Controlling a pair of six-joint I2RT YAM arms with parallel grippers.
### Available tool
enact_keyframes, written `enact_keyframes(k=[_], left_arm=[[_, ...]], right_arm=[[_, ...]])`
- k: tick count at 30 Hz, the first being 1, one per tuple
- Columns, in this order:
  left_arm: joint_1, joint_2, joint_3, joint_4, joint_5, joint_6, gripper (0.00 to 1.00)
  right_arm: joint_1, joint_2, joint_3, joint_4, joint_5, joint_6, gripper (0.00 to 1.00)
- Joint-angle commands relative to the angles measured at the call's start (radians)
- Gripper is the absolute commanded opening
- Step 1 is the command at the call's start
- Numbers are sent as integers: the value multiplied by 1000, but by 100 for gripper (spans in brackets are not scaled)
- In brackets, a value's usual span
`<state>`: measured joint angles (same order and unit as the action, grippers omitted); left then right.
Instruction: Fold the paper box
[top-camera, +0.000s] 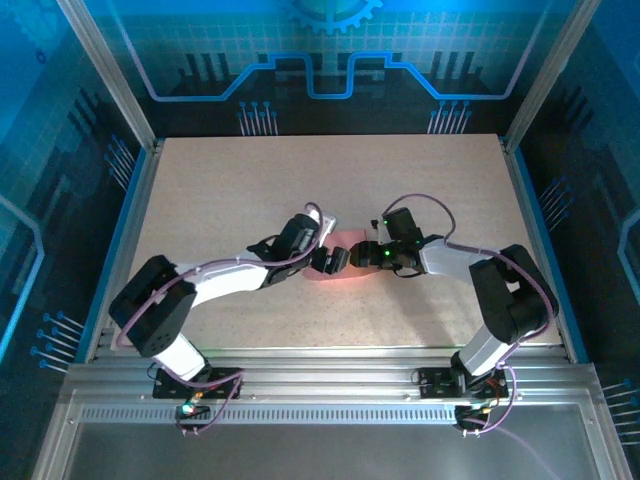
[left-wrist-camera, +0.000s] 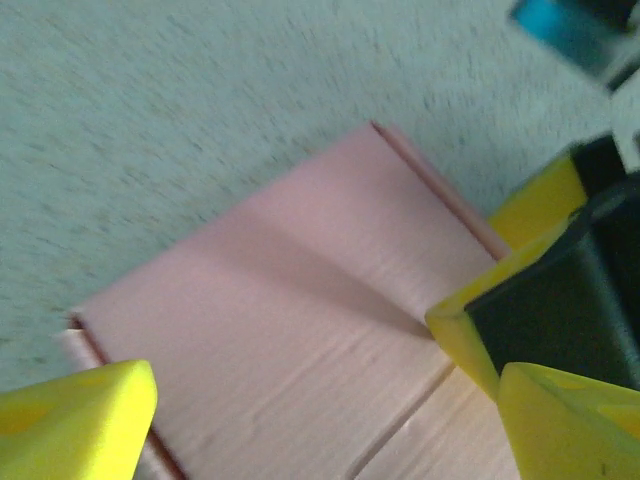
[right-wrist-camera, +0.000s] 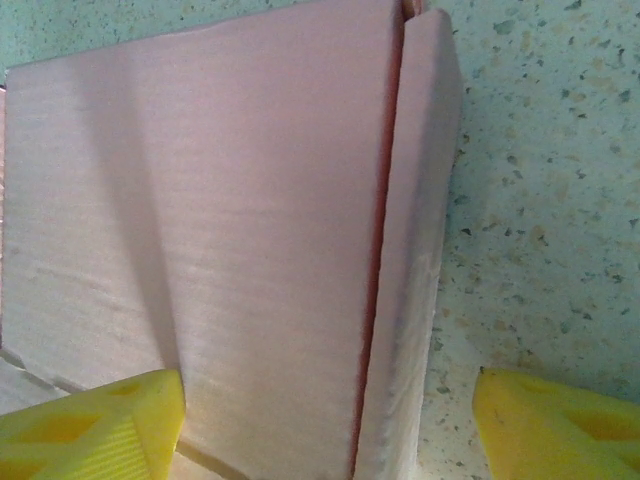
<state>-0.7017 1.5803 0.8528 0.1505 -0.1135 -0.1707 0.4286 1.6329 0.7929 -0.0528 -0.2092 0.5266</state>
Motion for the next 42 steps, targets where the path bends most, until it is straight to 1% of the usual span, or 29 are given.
enact_keyframes(k=[1,4,6,8,10,11,12,15,18,19,22,25,31,35,40,42], left_arm=[[2,-66,-39,24,-135,-92,91],[9,-46,-26,-47,-141,-184,91],[8,-19,-12,-59,-139,-237,89],[10,16,21,-94,-147,-281,85],[10,60,58,-135,-144,-305,83],[11,78,70,-159,-143,-321,79],[11,96,82,-173,-133,-337,76],[10,115,76,-139,-81,-383,69],[21,128,75,-108,-20,-422,69],[26,131,77,-113,-18,-426,68],[48,145,65,-130,-15,-433,59],[79,144,20,-104,2,-438,53],[106,142,-39,-47,42,-461,42],[111,151,-50,-36,47,-462,41],[113,152,-46,-32,56,-456,42],[113,160,-42,-34,60,-455,42]], right_arm=[[19,0,-12,-35,26,15,77],[23,-1,-7,-33,23,15,77],[23,3,-1,-32,16,15,77],[24,8,6,-34,13,17,78],[24,8,10,-35,11,21,78],[24,8,12,-34,10,22,78],[24,10,12,-33,8,23,78],[27,18,22,-35,-2,24,78],[28,21,15,3,-39,42,78],[27,21,11,16,-51,52,79],[12,-6,1,18,-52,68,80],[-16,-48,-16,22,-64,80,83],[-73,-80,-54,92,-145,145,85],[-101,-79,-78,134,-156,199,86],[-102,14,-30,146,-259,228,84],[-105,41,-27,167,-260,248,84]])
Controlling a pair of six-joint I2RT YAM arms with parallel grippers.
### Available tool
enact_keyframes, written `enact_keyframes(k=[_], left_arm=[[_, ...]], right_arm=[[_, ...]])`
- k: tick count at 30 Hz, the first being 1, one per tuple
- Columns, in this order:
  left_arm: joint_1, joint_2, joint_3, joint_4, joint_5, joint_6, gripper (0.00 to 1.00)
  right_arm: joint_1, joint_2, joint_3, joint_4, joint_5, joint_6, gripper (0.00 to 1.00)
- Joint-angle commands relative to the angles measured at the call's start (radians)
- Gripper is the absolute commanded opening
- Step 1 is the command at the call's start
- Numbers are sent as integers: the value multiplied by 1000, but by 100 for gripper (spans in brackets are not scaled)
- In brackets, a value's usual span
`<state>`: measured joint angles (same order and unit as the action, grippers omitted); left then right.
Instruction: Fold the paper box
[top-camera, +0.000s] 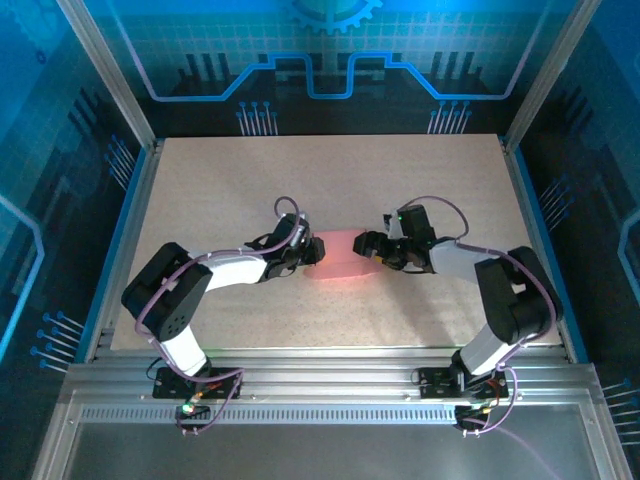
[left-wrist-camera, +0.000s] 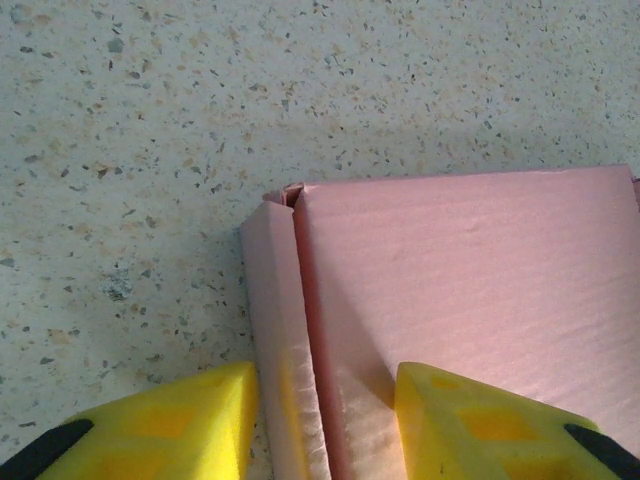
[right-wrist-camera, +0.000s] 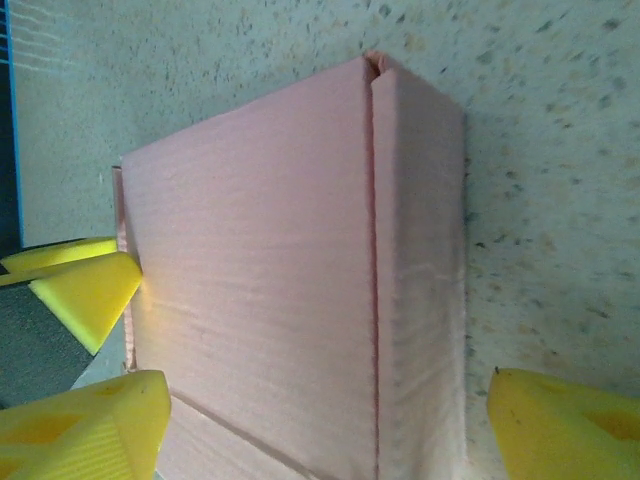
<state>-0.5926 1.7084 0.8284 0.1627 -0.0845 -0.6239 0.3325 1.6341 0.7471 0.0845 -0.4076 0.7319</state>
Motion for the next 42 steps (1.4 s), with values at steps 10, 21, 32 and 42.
enact_keyframes(k=[10,21,32,42], left_arm=[[45,76,-71,18,79,-48,25],[66,105,-104,59,103,-59,25],[85,117,-129,101,128,-73,26],[107,153,-164,156,162,-103,21]], right_arm=[[-22,70,58,-9,-62,26,85],[-23,106,52,169,-212,148,82],[-23,-60,27,39,-20,103,85],[-46,-22,-14,23,27,155,98]])
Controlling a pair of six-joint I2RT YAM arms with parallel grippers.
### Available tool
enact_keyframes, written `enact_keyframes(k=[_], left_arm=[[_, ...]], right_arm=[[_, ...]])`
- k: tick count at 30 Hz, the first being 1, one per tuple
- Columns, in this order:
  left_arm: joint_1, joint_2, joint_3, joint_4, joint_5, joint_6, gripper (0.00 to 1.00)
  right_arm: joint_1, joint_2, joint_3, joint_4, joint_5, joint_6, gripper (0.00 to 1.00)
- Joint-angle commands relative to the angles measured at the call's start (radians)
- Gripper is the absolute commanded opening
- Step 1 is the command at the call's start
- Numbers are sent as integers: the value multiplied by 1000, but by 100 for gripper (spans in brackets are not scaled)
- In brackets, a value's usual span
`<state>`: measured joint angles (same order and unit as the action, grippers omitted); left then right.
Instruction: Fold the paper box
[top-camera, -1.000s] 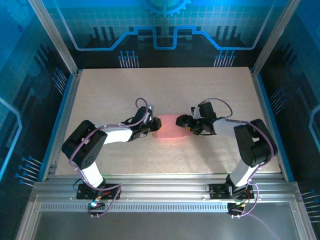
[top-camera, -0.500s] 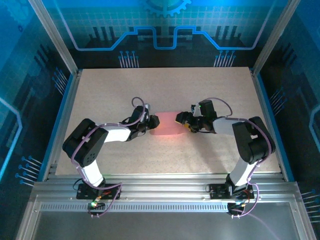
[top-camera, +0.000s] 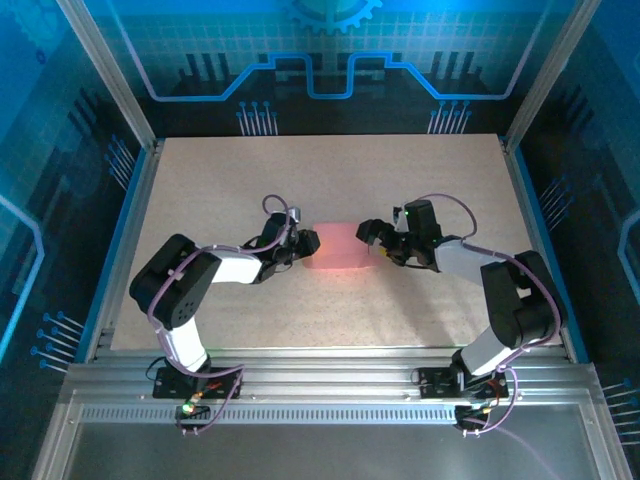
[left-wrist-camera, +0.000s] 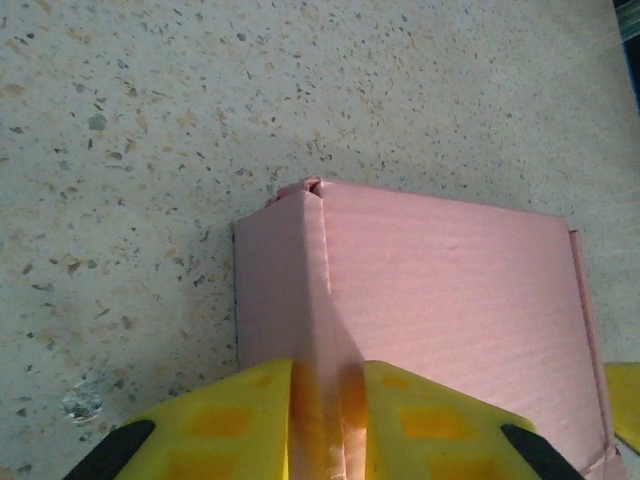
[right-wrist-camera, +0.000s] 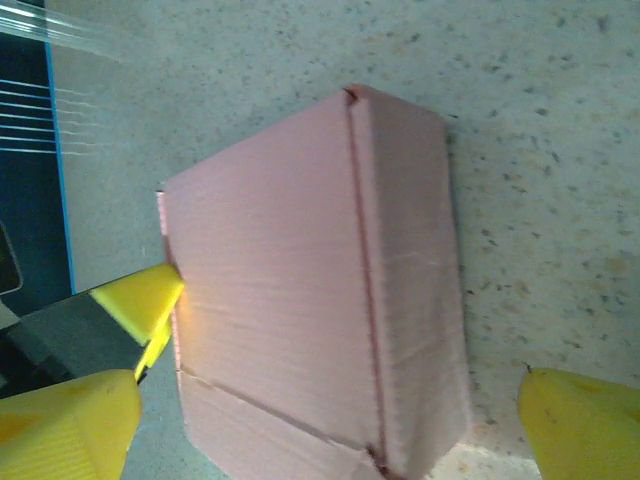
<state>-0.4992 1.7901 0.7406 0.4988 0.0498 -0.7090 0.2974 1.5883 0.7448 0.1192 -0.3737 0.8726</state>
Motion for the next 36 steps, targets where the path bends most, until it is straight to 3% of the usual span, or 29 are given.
enact_keyframes(k=[1,11,16,20,24,27,30,34,36], left_arm=[[19,67,-84,-174,34,-21,21],[65,44,-136,-94,128,-62,22],[68,48,-140,-85,137,-64,23],[71,41,-141,-88,136,-61,24],[71,30,-137,-92,146,-49,29],[70,8,-136,-93,154,-44,41],[70,-50,-146,-74,169,-5,66],[70,-197,-219,36,118,97,95],[70,-299,-271,93,49,209,99]], right_arm=[[-10,32,-7,-10,-20,10,98],[17,136,28,108,-183,53,95],[28,174,48,193,-228,73,78],[36,177,83,168,-220,61,58],[36,161,98,108,-205,28,45],[36,135,109,35,-176,-18,42],[33,115,111,5,-168,-26,36],[28,102,108,20,-192,16,37],[15,101,102,40,-214,42,37]])
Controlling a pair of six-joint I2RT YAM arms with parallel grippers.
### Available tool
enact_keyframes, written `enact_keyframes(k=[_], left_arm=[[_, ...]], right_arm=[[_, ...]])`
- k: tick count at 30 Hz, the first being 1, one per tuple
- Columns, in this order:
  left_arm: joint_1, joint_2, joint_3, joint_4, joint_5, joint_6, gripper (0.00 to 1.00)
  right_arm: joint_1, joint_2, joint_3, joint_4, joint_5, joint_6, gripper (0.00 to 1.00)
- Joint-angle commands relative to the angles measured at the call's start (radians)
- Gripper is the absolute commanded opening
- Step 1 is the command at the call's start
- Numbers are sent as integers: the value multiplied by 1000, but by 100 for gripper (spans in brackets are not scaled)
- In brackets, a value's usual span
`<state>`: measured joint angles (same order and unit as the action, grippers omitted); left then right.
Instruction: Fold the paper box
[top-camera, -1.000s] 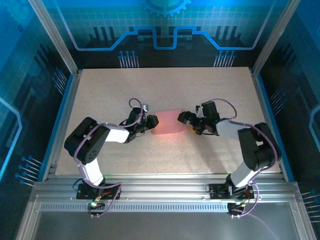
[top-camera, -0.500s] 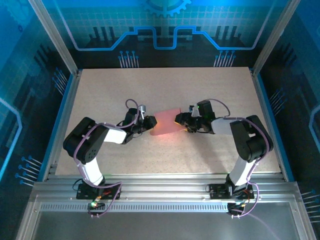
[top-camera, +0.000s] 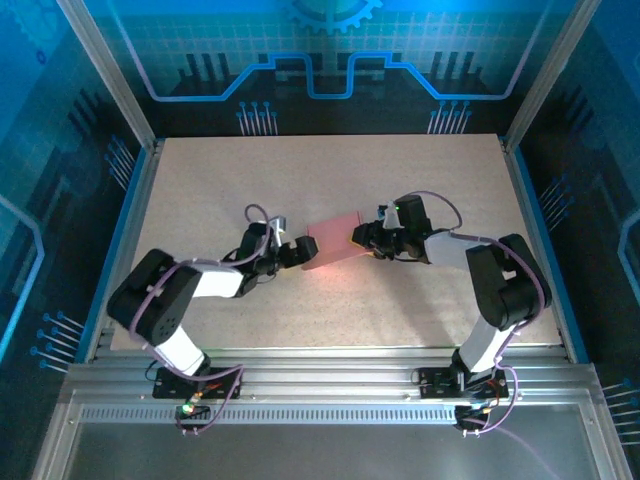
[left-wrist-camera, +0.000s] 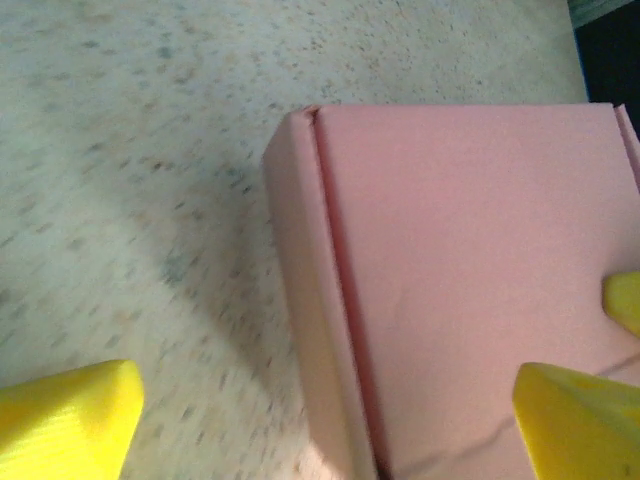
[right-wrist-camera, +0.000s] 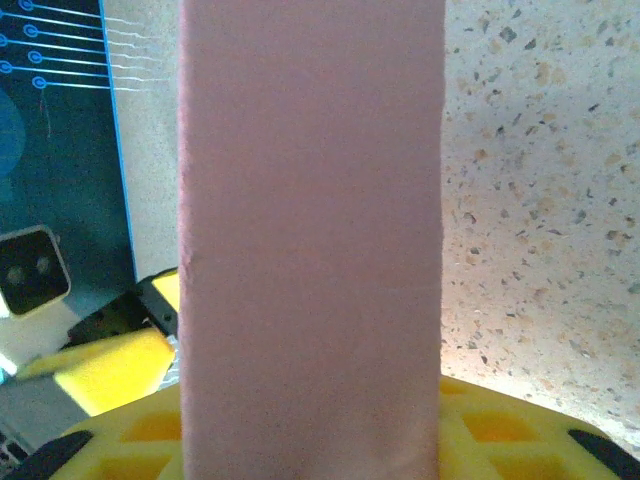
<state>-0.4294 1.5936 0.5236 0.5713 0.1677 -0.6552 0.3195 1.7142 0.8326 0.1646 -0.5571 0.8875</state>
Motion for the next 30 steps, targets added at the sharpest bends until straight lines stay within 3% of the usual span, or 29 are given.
enact_keyframes(k=[1,7,11,17,25,30], left_arm=[[0,-146,-73,33,-93,216,99],[0,-354,-130,41,-100,678,99],[25,-374,-139,122,21,777,99],[26,-422,-67,18,12,1099,99],[14,-318,-88,201,178,1606,99],[-91,-273,-76,278,84,1883,99]], right_arm=[[-14,-29,13,2,-39,37,38],[-87,-84,14,-42,-146,42,39],[-147,-161,9,-103,-233,37,38],[-232,-307,14,-267,-322,-12,39],[-266,-330,92,-427,-436,-99,41],[-266,-340,127,-486,-484,-131,41]])
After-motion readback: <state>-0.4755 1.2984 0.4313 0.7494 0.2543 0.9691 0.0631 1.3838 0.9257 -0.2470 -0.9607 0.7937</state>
